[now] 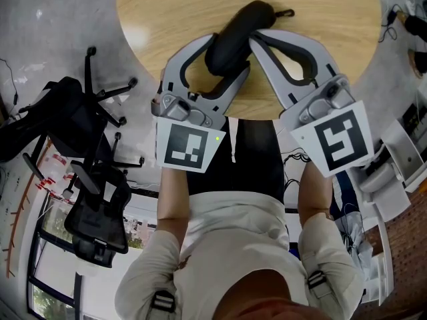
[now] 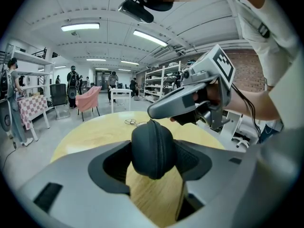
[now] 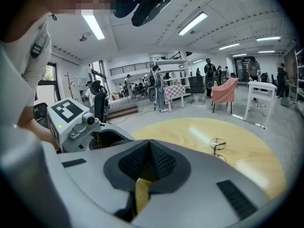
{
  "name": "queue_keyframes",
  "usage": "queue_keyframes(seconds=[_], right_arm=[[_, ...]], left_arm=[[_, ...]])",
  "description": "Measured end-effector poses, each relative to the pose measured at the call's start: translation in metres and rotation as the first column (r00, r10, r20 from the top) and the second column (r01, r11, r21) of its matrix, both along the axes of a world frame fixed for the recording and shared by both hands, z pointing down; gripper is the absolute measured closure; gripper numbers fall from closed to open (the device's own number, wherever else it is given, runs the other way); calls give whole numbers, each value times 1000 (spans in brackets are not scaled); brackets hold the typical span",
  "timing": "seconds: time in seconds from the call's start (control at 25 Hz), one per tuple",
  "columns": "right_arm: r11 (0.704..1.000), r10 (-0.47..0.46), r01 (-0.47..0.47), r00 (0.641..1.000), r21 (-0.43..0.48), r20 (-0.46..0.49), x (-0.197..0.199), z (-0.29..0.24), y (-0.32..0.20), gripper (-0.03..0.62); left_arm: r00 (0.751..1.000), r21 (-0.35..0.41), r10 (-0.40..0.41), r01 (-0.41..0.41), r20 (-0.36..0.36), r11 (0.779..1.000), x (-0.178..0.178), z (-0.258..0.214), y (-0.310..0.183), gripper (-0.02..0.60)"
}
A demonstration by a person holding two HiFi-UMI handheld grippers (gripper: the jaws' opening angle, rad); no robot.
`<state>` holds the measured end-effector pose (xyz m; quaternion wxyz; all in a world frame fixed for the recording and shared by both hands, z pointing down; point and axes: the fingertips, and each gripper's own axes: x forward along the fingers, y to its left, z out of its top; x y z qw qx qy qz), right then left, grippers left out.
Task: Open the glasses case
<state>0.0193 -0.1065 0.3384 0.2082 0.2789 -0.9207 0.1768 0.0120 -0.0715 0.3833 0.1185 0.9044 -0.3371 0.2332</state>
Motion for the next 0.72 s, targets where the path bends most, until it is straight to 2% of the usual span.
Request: queue_keyframes(seconds=[0.72], right_arm=[[1000,13,-14,999,-8,-30,2,13,-8,574]], left_arm=[[1000,-20,-3,3,5,1000,-8,8,4,296]])
